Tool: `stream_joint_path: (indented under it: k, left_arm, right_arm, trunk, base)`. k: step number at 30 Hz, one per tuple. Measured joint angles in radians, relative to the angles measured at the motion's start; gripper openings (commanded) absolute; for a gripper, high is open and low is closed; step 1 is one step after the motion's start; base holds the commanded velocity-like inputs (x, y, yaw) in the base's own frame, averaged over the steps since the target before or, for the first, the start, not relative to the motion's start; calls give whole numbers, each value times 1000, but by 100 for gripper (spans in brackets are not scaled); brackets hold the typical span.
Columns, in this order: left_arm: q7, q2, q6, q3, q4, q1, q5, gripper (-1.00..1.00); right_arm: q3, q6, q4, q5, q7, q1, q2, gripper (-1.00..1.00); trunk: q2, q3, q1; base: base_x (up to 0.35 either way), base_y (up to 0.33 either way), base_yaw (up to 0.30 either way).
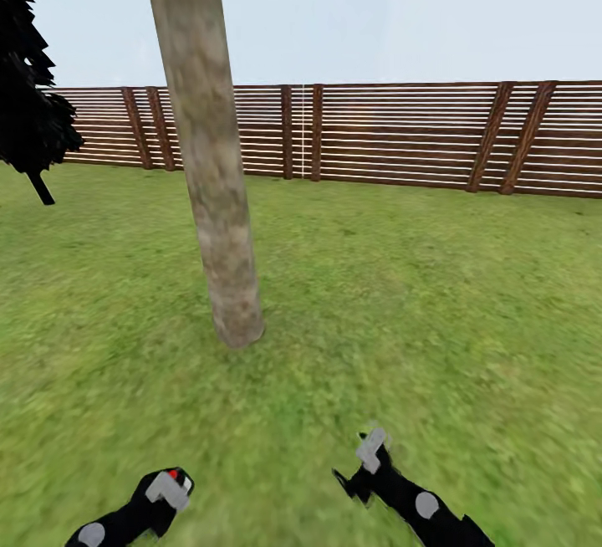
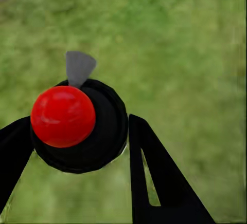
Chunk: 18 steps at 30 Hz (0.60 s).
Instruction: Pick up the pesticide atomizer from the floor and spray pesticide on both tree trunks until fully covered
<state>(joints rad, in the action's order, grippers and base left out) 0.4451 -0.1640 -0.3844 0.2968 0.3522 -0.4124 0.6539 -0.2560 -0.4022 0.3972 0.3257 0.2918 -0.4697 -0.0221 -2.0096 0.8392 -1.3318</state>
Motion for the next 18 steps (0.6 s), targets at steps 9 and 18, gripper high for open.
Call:
stream_joint_path:
  k: [9, 18]
  left_arm:
    - [372, -5, 124, -35, 5, -181, 96, -100]
    - [422, 39, 178, -115, 6, -200, 143, -100]
  right_arm:
    - [2, 82, 56, 54, 389, -130, 1, 100]
    - [0, 84, 95, 54, 439, -134, 14, -100]
  trunk:
    - [0, 0, 0]
    - [0, 0, 0]
  base:
    - [0, 0, 0]
    - [0, 0, 0]
